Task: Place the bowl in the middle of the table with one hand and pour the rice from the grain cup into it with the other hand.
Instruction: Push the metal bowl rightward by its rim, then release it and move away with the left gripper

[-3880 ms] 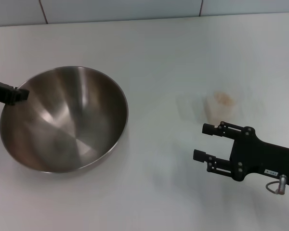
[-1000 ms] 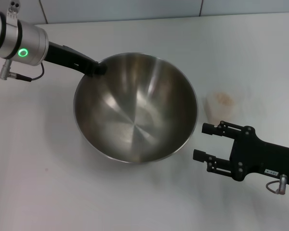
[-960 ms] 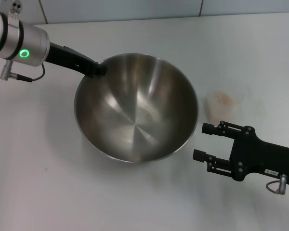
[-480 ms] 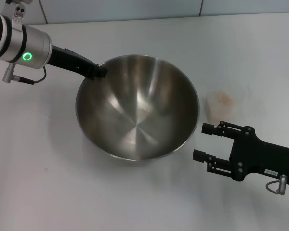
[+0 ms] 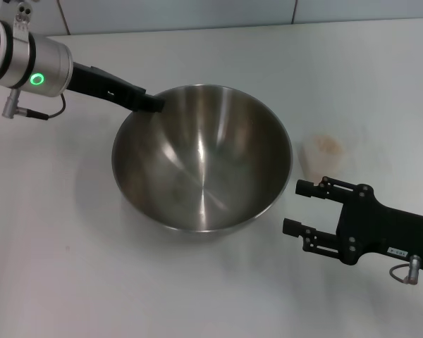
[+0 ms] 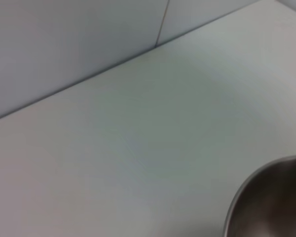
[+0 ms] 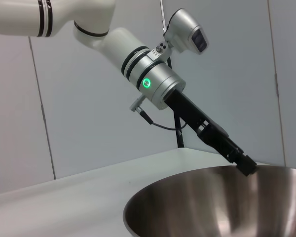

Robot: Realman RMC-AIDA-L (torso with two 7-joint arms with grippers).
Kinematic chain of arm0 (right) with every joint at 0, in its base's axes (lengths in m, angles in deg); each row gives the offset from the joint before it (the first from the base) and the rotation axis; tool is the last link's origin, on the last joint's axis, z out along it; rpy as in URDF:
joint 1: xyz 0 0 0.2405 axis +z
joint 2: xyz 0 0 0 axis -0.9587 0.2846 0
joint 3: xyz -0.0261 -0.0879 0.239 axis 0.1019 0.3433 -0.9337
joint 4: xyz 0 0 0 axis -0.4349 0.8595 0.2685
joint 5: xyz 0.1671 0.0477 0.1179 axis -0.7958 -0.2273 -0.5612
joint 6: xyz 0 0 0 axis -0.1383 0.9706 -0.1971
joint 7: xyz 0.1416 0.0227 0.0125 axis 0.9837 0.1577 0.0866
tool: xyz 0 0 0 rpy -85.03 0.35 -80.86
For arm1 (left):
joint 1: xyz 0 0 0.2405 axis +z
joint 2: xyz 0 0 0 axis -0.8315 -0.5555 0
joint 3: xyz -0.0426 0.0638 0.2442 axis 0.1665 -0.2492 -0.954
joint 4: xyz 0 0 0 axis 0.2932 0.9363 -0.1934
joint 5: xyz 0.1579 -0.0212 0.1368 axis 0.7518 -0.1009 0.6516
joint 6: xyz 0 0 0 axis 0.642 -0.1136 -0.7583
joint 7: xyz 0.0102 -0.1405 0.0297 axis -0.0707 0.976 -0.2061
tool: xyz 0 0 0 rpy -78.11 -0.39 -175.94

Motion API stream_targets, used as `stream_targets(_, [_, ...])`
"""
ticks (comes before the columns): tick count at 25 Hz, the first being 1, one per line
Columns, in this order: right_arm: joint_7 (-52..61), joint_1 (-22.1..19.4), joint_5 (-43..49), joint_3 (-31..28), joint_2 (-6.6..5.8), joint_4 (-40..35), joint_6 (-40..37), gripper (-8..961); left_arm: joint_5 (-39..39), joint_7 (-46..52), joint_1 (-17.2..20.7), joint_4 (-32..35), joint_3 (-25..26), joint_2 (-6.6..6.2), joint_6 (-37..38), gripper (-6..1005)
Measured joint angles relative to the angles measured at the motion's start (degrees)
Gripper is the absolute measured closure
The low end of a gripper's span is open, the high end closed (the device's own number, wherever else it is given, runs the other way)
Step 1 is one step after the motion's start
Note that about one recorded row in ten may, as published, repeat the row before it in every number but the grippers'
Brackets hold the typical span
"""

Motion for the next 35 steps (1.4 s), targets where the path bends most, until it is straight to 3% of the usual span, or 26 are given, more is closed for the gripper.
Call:
stream_targets(6, [0.00, 0.00, 0.00, -0.07, 0.00, -0.02, 0.00, 298, -5.11, -0.54, 2.68, 5.64, -0.23, -0.07, 1.52, 415])
stream_targets(9, [0.00, -0.02, 0.00, -0.07, 0.00, -0.05, 0.01, 299, -11.56, -2.28, 6.36, 11.11, 0.09, -0.23, 3.08, 345])
stream_targets(13, [0.00, -0.06, 0.00, -0.06, 0.00, -0.12, 0.01, 299, -26.91, -9.53, 13.44, 17.22, 1.33, -0.36, 4.37, 252])
stream_targets(16, [0.00, -0.02, 0.00, -0.07, 0.00, -0.13, 0.00, 300, -42.97, -19.00, 19.49, 17.58, 3.45, -0.50, 6.16, 203])
stream_targets(20, [0.07, 0.04, 0.00, -0.07, -0.01, -0.20, 0.00, 300, -56.70, -29.30, 24.87, 13.73, 6.33, -1.08, 12.57, 189])
stream_targets(23, [0.20, 0.07, -0.10, -0.07, -0.07, -0.21, -0.02, 300, -61.05, -33.81, 27.18, 9.39, 10.34, -1.18, 18.29, 189])
stream_targets(27, [0.19, 0.16, -0.44, -0.14, -0.11, -0.21, -0.01, 301, -62.62, -37.90, 28.72, 1.95, 15.78, -2.11, 27.82, 189])
stream_targets(28, [0.19, 0.38, -0.46, -0.15, -0.15, -0.23, -0.01, 301, -62.58, -40.42, 29.17, -2.53, 16.86, -3.10, 31.97, 189])
stream_targets(29, [0.19, 0.38, -0.46, -0.15, -0.15, -0.23, -0.01, 301, -62.58, -40.42, 29.17, -2.53, 16.86, -3.10, 31.97, 189])
stream_targets(32, [0.26, 0.52, -0.49, -0.16, -0.18, -0.44, 0.05, 302, -62.38, -46.03, 30.19, -11.13, 16.58, -5.01, 36.35, 189])
stream_targets(35, [0.33, 0.53, -0.55, -0.16, -0.18, -0.78, 0.09, 302, -61.73, -50.45, 31.56, -16.47, 15.39, -5.59, 37.73, 189])
